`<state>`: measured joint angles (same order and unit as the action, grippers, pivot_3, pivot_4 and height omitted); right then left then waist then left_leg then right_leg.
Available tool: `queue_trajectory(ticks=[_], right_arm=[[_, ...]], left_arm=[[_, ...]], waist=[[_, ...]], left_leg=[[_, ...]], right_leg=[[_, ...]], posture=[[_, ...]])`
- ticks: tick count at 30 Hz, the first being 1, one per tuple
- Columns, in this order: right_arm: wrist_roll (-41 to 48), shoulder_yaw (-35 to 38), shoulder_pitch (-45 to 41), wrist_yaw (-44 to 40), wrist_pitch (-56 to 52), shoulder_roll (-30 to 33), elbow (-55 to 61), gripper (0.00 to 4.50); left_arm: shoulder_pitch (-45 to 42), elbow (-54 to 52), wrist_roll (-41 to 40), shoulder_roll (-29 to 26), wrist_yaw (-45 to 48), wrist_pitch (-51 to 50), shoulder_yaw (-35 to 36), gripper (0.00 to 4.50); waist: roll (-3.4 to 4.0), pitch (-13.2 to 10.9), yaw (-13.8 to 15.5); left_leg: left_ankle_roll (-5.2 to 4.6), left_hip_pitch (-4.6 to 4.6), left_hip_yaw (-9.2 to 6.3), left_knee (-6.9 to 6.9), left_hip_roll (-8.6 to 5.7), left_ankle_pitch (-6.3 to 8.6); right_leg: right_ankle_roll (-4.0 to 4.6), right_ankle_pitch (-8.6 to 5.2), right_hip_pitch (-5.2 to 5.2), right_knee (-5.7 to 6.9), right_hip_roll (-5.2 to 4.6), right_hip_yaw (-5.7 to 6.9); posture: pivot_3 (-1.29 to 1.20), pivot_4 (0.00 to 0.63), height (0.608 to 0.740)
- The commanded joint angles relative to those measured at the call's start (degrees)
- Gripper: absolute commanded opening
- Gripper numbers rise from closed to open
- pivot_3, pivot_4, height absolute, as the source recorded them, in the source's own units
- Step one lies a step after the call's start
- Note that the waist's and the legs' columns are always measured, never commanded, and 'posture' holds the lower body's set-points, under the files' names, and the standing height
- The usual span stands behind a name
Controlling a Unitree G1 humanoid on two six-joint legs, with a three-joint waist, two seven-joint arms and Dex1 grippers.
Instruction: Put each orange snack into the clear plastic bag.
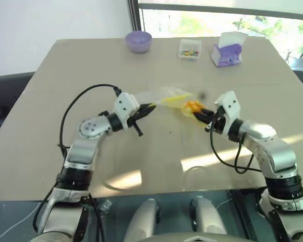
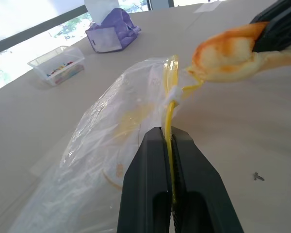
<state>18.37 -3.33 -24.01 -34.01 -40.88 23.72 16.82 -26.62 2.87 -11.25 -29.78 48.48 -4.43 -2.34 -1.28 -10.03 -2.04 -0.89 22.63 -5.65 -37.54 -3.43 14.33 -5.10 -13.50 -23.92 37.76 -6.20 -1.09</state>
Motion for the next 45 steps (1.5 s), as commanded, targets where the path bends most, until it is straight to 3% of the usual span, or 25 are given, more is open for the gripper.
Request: queue_trajectory(ticks=[1,18,35,40,45], right_arm=[[1.33,1.21,-1.36,0.82,0.29,-0.77,1.73,0.22],[4.13,-1.21,-6.18,-0.97,-1.53,-5.33,-5.09,0.22],[10.39,6.36,-10.11,4.31,-5.31,-9.39,-9.57,0.22],[-1.67,-4.97,-7.41,3.02,8.22,-7.62,-9.71,0.22],[-9.33,-10.77,-6.51,2.02,16.11,-5.36,-11.64,0.22]], left_arm=[[-0.71,-1.17,-0.43,0.15,0.94,2.41,0.03,0.00],[4.05,-6.87,-4.66,0.47,9.37,6.40,-2.03,0.00],[8.48,-4.37,-6.53,-3.49,14.60,8.55,-0.72,0.00],[6.23,-3.13,-7.34,-2.31,14.30,8.80,-0.67,0.00],[4.80,-2.13,-8.45,-1.57,14.12,8.29,-0.20,0.00]], waist=[[0.00,0.00,-0.01],[0.00,0.00,-0.14],[0.04,-0.02,-0.15],[0.04,-0.02,-0.19],[0.04,-0.02,-0.27]], left_leg=[[0.00,0.00,0.00,0.00,0.00,0.00],[0.00,0.02,-0.01,0.01,0.01,0.00],[-0.02,0.02,-0.02,0.02,0.02,0.01],[-0.01,0.02,0.01,0.03,0.01,0.01],[0.01,0.02,0.03,0.03,0.01,-0.01]], right_leg=[[0.00,0.00,0.00,0.00,0.00,0.00],[0.01,0.00,-0.01,-0.02,0.00,0.00],[0.01,0.00,-0.03,0.00,0.00,0.01],[0.01,0.00,-0.05,0.00,0.00,-0.01],[0.01,0.00,-0.05,-0.01,0.00,-0.02]], posture=[[0.00,0.150,0.740],[0.00,0.150,0.740],[0.00,0.150,0.740],[0.00,0.150,0.740],[0.00,0.150,0.740]])
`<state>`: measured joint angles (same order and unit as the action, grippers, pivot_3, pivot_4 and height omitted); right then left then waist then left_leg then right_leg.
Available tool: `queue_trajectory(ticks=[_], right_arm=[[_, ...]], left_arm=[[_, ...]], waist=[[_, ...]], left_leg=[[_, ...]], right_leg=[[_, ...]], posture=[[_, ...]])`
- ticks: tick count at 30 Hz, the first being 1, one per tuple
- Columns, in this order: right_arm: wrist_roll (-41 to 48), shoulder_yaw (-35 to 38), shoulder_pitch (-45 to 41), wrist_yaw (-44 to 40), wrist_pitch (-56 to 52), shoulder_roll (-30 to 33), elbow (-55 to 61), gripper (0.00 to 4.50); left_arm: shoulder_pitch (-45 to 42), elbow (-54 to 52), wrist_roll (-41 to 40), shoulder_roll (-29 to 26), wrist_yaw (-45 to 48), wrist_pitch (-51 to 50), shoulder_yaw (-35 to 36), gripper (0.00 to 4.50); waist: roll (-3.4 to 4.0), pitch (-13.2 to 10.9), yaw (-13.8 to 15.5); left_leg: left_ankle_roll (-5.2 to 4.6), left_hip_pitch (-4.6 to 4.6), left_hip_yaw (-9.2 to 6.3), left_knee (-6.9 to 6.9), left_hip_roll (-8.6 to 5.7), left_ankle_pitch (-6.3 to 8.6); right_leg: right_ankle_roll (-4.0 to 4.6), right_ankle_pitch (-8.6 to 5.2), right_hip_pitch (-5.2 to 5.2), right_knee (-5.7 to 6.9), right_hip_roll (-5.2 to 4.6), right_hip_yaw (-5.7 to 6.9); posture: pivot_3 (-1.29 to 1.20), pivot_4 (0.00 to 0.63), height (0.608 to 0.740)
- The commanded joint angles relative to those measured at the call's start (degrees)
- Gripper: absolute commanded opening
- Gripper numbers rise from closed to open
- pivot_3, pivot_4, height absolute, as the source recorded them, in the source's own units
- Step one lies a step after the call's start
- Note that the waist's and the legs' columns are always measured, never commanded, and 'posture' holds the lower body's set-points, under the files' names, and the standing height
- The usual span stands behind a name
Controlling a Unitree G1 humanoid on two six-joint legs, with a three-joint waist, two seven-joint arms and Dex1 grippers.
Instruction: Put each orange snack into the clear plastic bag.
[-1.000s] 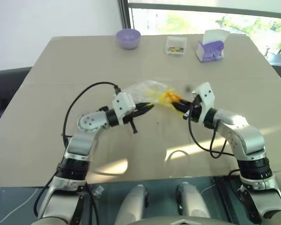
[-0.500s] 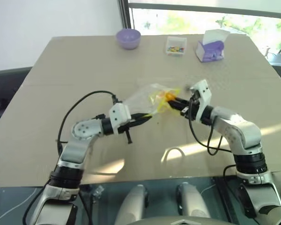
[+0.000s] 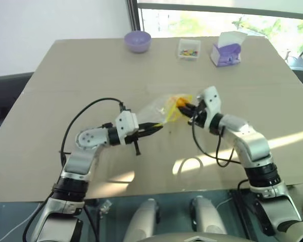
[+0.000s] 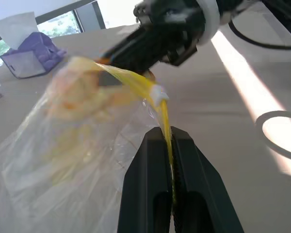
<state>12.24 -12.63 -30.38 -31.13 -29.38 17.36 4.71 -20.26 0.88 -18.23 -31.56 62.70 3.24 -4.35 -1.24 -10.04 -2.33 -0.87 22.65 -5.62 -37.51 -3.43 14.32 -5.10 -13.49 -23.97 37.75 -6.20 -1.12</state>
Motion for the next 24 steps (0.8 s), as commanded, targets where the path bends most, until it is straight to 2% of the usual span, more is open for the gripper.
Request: queue_trajectory(ticks=[1,11,15,17,20,21,22,24], right_arm=[[-3.08,-1.33,-0.01,-0.99,4.82,0.87,0.44,0.22],[18.42,15.88,-3.78,3.72,-14.52,-8.92,3.66,0.22],[16.36,14.39,-3.55,5.26,-13.03,-9.47,2.13,0.22],[12.24,11.81,-3.07,6.30,-9.63,-8.88,0.96,0.22],[-0.80,2.99,-2.73,7.95,-3.03,-2.77,-1.24,0.22],[-1.81,2.41,-2.54,7.94,-2.40,-2.10,-1.67,0.22],[0.13,3.97,-2.31,7.99,-3.51,-3.05,-1.35,0.22],[10.73,12.11,-2.69,9.28,-10.79,-8.19,0.44,0.22]], left_arm=[[-1.76,-0.08,-1.54,0.13,0.22,0.61,1.72,0.00],[-0.88,0.49,-0.06,-1.28,3.81,3.63,0.21,0.00],[-1.22,0.35,-0.49,-1.06,4.52,4.16,0.17,0.00],[-1.54,0.19,-0.62,-1.12,4.95,4.43,0.20,0.00],[-2.63,0.76,-0.38,-1.06,4.97,4.57,0.38,0.00],[-2.85,1.02,-0.31,-1.00,4.93,4.65,0.41,0.00],[-2.96,1.18,-0.22,-0.96,4.84,4.79,0.45,0.00],[-3.69,2.18,0.72,-0.90,4.79,6.45,0.28,0.00]], waist=[[0.00,0.00,0.05],[0.02,-0.01,0.07],[0.03,-0.02,0.03],[0.03,-0.02,-0.01],[0.04,-0.02,0.04],[0.04,-0.02,0.10],[0.04,-0.02,0.08],[0.04,-0.02,-0.16]], left_leg=[[0.00,0.00,-0.01,0.00,-0.01,0.00],[-0.02,0.00,-0.04,0.01,0.06,0.01],[-0.02,0.00,-0.06,0.04,0.05,0.01],[-0.02,0.00,-0.02,0.04,0.04,0.01],[-0.02,0.00,0.02,0.04,0.02,0.01],[-0.02,0.01,0.02,0.04,0.02,0.01],[-0.02,0.01,0.02,0.04,0.01,0.01],[0.00,0.02,0.02,0.04,0.02,0.00]], right_leg=[[0.00,0.00,0.00,0.00,0.00,0.01],[0.03,0.02,0.00,0.00,0.03,0.00],[0.03,0.01,-0.02,-0.01,0.03,0.02],[0.03,0.02,-0.04,0.00,0.03,-0.01],[0.03,0.01,-0.07,0.02,0.03,-0.02],[0.03,0.01,-0.07,0.02,0.03,-0.01],[0.03,0.01,-0.07,0.01,0.03,-0.01],[0.03,0.01,-0.07,0.01,0.03,-0.02]], posture=[[0.00,0.150,0.740],[0.00,0.150,0.740],[0.00,0.150,0.740],[0.00,0.150,0.740],[0.00,0.150,0.740],[0.00,0.150,0.740],[0.00,0.150,0.740],[0.00,0.150,0.740]])
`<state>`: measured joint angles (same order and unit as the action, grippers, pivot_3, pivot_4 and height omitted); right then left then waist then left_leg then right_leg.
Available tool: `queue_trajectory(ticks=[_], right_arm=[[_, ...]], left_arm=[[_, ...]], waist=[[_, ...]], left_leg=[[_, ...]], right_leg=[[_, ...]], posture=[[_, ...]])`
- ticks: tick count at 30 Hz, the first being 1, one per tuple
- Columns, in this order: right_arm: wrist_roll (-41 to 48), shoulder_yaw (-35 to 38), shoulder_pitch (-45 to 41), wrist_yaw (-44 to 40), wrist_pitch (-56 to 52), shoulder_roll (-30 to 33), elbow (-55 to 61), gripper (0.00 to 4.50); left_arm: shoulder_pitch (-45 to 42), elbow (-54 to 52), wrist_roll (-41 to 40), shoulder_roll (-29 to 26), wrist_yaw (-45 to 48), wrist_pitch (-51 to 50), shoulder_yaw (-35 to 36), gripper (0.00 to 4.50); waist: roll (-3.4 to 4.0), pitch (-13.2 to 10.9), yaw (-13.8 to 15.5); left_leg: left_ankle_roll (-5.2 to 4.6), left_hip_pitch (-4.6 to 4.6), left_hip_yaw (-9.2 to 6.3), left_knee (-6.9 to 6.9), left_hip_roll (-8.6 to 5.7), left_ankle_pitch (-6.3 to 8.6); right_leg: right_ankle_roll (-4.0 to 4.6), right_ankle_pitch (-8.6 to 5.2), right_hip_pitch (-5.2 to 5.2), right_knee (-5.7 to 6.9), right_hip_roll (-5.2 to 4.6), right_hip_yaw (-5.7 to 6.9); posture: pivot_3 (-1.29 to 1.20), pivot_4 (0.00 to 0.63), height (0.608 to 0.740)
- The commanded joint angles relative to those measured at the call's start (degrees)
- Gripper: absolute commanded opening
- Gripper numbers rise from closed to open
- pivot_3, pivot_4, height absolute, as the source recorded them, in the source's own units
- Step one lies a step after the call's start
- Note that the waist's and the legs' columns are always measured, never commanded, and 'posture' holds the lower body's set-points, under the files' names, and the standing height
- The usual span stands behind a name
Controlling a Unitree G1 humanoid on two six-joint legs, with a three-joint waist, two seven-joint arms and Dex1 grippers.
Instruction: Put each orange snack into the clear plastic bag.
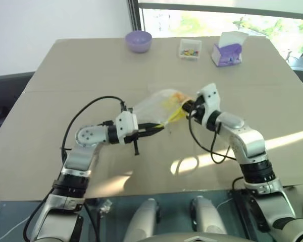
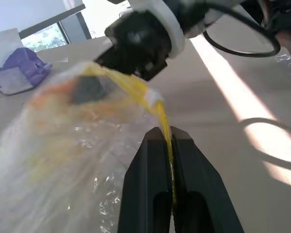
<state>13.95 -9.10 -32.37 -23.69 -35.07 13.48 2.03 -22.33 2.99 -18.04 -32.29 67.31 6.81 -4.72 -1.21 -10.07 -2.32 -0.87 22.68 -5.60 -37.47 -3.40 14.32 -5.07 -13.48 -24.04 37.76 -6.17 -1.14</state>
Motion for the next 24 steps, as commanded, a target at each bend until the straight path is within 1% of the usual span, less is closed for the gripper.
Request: queue_trajectory(ticks=[1,4,6,9,10,11,14,15,17,19,21,24], right_arm=[[13.19,11.97,-1.07,2.64,-8.28,-6.24,3.86,0.22],[24.53,21.44,-2.80,6.52,-15.32,-10.94,4.97,0.22],[30.63,26.33,-3.95,9.67,-18.39,-12.98,5.13,0.22],[36.30,29.93,-4.78,13.18,-20.73,-14.66,5.42,0.22],[36.89,29.80,-4.67,13.71,-21.12,-14.64,5.90,0.22],[35.86,28.32,-4.23,13.40,-20.84,-13.85,6.77,0.22],[16.49,10.04,-0.27,7.08,-7.75,-3.94,10.52,0.22],[11.71,5.31,0.71,5.46,-3.64,-1.20,10.99,0.22],[4.41,-1.34,1.79,3.54,2.34,3.05,10.99,0.22],[-2.45,-6.57,2.31,2.39,7.94,6.43,9.96,0.22],[-6.85,-9.38,2.46,1.82,11.26,8.05,8.59,0.22],[-9.03,-9.83,2.72,0.95,13.40,7.91,6.78,0.22]], left_arm=[[-1.91,0.45,0.77,-0.15,0.22,3.36,0.57,0.00],[-2.99,1.93,1.13,0.16,0.12,4.16,0.36,0.00],[-3.90,3.12,1.54,0.28,0.10,4.77,0.17,0.00],[-5.10,4.31,1.66,0.57,0.33,5.23,-0.21,0.00],[-5.75,4.81,1.80,0.81,0.27,5.29,-0.39,0.00],[-6.47,5.45,2.15,1.10,0.07,5.68,-0.55,0.00],[-10.67,9.31,5.36,3.23,-3.03,7.95,-0.90,0.00],[-11.86,10.55,6.29,3.83,-3.81,8.68,-0.98,0.00],[-14.41,13.33,7.81,4.90,-4.97,9.37,-1.35,0.00],[-16.70,15.77,8.34,6.11,-5.05,10.81,-1.66,0.00],[-17.87,17.27,7.89,7.04,-4.07,12.15,-1.95,0.00],[-17.81,17.64,6.53,7.72,-1.67,13.17,-2.45,0.00]], waist=[[0.00,0.00,-0.24],[0.02,-0.01,0.00],[0.02,-0.01,0.03],[0.04,-0.02,0.01],[0.04,-0.02,0.00],[0.07,-0.04,-0.01],[0.10,-0.05,0.05],[0.09,-0.05,-0.04],[0.09,-0.05,-0.10],[0.08,-0.05,-0.30],[0.08,-0.05,-0.34],[0.08,-0.05,-0.29]], left_leg=[[0.01,0.00,0.01,0.01,0.04,0.00],[-0.01,0.00,-0.02,0.02,0.14,0.00],[-0.02,0.00,-0.01,0.02,0.17,0.01],[-0.03,0.01,-0.01,0.02,0.15,0.02],[-0.03,0.01,-0.02,0.03,0.15,0.02],[-0.03,0.01,-0.02,0.04,0.13,0.02],[-0.03,0.01,0.03,0.02,0.02,0.02],[-0.03,0.02,0.05,-0.01,-0.01,0.02],[-0.02,0.02,0.05,0.00,0.00,0.01],[-0.01,0.03,0.07,-0.02,-0.01,0.00],[0.00,0.03,0.10,-0.02,0.00,0.00],[0.16,0.03,0.09,-0.02,0.01,-0.10]], right_leg=[[0.00,0.00,-0.02,0.00,0.03,-0.03],[0.02,0.01,-0.02,0.01,0.06,-0.02],[0.03,0.02,-0.01,0.01,0.05,-0.03],[0.03,0.02,-0.02,0.01,0.05,-0.03],[0.03,0.02,-0.02,0.01,0.06,-0.01],[0.03,0.02,-0.02,0.01,0.06,0.00],[0.03,0.02,-0.03,0.01,0.04,-0.02],[0.01,0.02,-0.02,-0.02,0.04,-0.01],[0.01,0.02,-0.01,0.00,0.05,-0.01],[0.01,0.02,-0.02,0.00,0.05,-0.01],[0.01,0.02,-0.03,0.01,0.05,-0.03],[0.01,0.02,-0.02,0.00,0.05,-0.03]], posture=[[0.00,0.150,0.740],[0.00,0.150,0.740],[0.00,0.150,0.740],[0.00,0.150,0.740],[0.00,0.150,0.740],[0.00,0.150,0.740],[0.00,0.150,0.740],[0.00,0.150,0.740],[0.00,0.150,0.740],[0.00,0.150,0.740],[0.00,0.150,0.740],[0.00,0.150,0.740]])
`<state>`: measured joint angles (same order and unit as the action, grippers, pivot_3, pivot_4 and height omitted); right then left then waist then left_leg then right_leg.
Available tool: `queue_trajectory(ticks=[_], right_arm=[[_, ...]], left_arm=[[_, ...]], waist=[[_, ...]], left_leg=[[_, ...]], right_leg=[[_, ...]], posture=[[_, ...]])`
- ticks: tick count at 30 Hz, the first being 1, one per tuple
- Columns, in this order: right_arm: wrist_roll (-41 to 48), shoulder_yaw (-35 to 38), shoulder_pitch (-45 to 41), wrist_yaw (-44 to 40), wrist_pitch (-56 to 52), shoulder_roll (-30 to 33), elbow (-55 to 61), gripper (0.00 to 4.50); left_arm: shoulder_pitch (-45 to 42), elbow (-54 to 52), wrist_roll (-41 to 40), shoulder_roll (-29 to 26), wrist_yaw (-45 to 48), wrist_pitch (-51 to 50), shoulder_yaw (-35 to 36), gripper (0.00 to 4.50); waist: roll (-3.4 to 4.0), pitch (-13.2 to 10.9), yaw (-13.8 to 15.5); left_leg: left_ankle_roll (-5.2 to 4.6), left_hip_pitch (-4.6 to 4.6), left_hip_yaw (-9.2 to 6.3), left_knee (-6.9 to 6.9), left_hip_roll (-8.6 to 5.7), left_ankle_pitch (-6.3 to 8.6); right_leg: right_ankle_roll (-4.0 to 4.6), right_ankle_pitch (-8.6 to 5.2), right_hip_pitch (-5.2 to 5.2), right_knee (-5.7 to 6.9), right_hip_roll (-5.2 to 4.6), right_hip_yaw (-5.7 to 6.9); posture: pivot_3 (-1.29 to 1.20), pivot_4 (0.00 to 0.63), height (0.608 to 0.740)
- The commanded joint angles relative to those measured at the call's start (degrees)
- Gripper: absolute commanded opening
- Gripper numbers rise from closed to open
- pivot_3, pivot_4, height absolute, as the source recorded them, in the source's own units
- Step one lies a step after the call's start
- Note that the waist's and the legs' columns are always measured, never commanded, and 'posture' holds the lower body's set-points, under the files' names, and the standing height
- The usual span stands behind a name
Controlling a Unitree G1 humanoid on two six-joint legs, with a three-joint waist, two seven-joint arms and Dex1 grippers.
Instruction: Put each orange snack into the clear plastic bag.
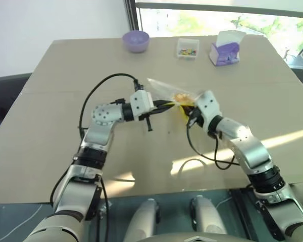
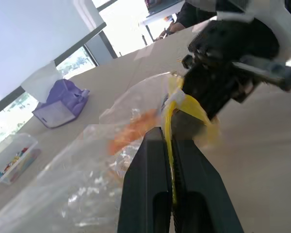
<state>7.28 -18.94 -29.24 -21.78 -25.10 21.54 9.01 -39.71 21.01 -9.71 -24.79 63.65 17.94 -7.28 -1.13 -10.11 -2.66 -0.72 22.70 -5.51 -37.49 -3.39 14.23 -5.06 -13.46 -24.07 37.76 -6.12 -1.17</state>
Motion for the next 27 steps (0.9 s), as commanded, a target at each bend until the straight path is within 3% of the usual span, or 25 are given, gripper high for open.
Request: queue_trajectory(ticks=[1,5,8,14,15,19,24,27], right_arm=[[0.40,2.28,-0.07,-0.94,2.06,-2.08,-0.26,0.22],[10.06,11.62,0.04,0.80,-5.89,-8.53,0.08,0.22],[12.03,16.32,-0.63,4.08,-9.40,-11.48,-1.32,0.22],[4.35,9.80,-0.05,-0.09,-7.30,-5.55,-2.65,0.22],[4.06,9.39,0.10,-0.46,-7.14,-5.14,-2.39,0.98],[2.08,8.65,1.01,-1.82,-5.73,-2.97,0.64,2.69],[3.71,10.21,3.27,-6.20,-6.03,0.70,7.68,2.69],[1.70,9.31,6.22,-10.23,-4.81,7.00,13.12,2.69]], left_arm=[[0.23,-0.99,-2.37,0.25,2.99,1.96,-0.13,0.00],[3.51,-4.13,-5.36,-0.68,8.06,0.06,-0.66,0.00],[5.64,-7.36,-8.12,-1.36,10.33,-3.30,-0.25,0.00],[4.79,-6.42,-7.32,-1.84,5.80,-6.88,2.21,0.00],[4.36,-5.78,-6.88,-1.85,4.85,-7.11,2.43,0.00],[3.60,-3.17,-3.91,-2.45,0.77,-7.27,2.30,0.00],[3.83,-1.74,-2.38,-2.42,-2.40,-7.29,2.41,0.00],[3.54,-1.47,-3.25,-2.16,-3.37,-8.65,3.08,0.00]], waist=[[0.00,-0.01,0.11],[0.00,0.00,0.15],[0.00,0.00,0.31],[0.01,0.00,0.38],[0.01,-0.01,0.34],[0.01,-0.01,0.21],[0.00,-0.01,0.34],[0.00,-0.01,0.61]], left_leg=[[0.02,0.01,-0.01,0.00,0.01,-0.01],[0.02,0.01,-0.04,0.00,0.04,-0.01],[0.00,0.03,-0.08,0.00,0.04,0.00],[-0.17,0.02,-0.09,-0.01,0.01,0.10],[-0.17,0.02,-0.09,-0.01,0.01,0.10],[-0.16,0.01,-0.09,-0.01,0.03,0.09],[-0.15,0.04,-0.10,-0.01,0.01,0.09],[-0.17,0.04,-0.10,-0.02,0.01,0.10]], right_leg=[[0.00,0.00,0.00,0.00,0.00,0.01],[0.01,0.00,0.00,-0.01,0.01,-0.01],[0.01,0.01,0.01,-0.01,0.00,0.01],[0.01,0.00,0.01,0.01,0.00,0.04],[0.01,0.00,0.01,0.00,0.01,0.04],[0.01,0.00,0.00,0.02,0.03,0.04],[0.00,0.00,0.01,-0.03,0.01,0.04],[0.00,0.00,0.01,-0.03,0.01,0.05]], posture=[[0.00,0.150,0.740],[0.00,0.150,0.740],[0.00,0.150,0.740],[0.00,0.150,0.740],[0.00,0.150,0.740],[0.00,0.150,0.740],[0.00,0.150,0.740],[0.00,0.150,0.740]])
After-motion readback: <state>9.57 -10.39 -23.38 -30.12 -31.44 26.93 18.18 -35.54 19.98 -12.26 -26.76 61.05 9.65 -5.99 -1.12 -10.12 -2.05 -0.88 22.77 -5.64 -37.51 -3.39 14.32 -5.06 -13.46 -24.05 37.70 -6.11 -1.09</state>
